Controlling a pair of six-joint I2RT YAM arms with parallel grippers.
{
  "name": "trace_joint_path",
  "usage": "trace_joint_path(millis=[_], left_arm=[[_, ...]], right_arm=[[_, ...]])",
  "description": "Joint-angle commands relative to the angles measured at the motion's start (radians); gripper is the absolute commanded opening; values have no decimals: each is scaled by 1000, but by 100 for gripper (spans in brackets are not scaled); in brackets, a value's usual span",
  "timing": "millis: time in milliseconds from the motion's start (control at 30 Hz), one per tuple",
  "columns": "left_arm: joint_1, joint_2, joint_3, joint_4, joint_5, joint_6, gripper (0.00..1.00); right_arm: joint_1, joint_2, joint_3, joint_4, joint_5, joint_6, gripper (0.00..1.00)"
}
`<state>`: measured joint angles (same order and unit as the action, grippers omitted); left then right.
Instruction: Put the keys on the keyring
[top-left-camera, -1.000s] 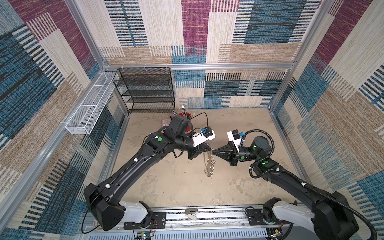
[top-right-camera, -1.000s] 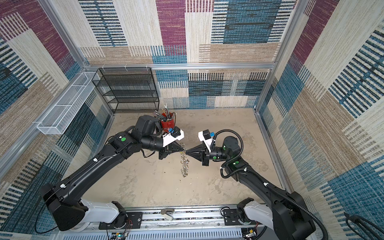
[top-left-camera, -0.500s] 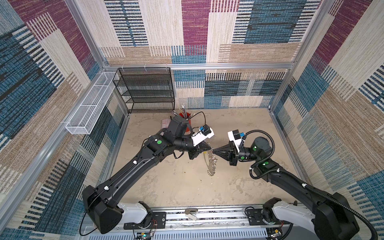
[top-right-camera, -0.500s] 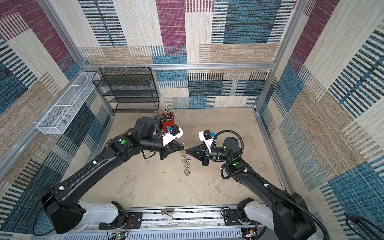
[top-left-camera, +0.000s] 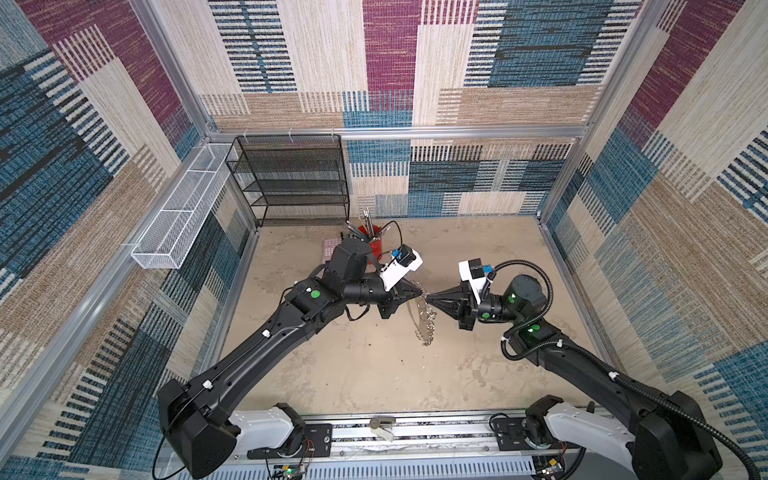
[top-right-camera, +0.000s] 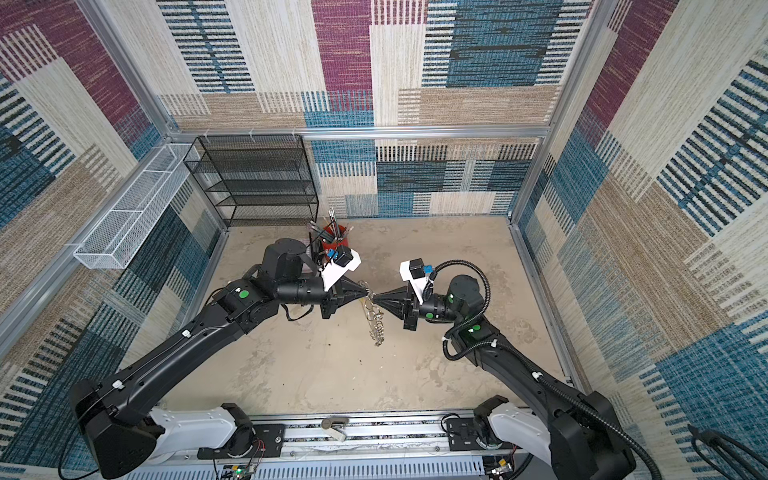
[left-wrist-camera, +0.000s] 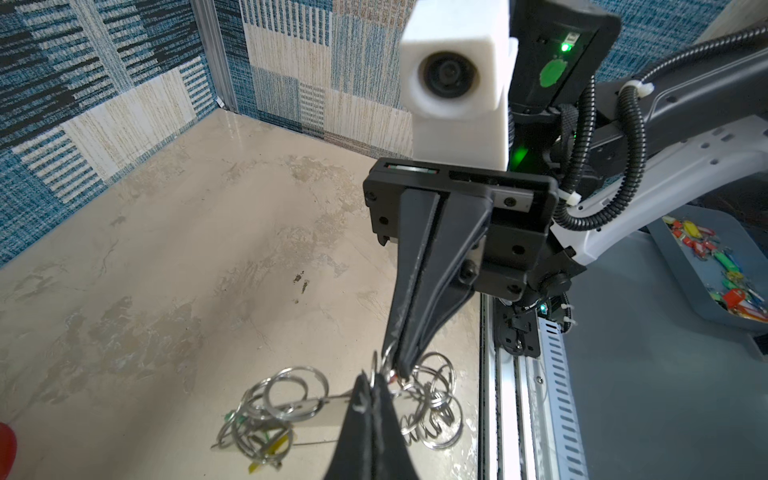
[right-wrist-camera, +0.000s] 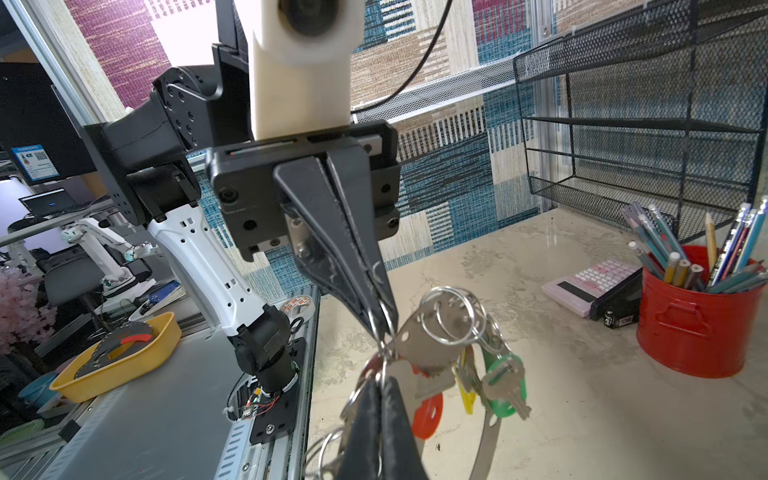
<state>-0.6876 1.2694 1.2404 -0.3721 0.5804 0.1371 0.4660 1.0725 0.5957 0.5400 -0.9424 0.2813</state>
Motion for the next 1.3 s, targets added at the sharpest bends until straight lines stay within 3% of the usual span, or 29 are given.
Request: trace_joint_path(millis=[0,1267], left_arm=[[3,-20,-24,165,-30,-84,0],[2,-150,-214,499,-107,-309,0]], right_arm=[[6,-5,4,-50,14,-23,0],[17,14,-11,-58,69,-22,2]])
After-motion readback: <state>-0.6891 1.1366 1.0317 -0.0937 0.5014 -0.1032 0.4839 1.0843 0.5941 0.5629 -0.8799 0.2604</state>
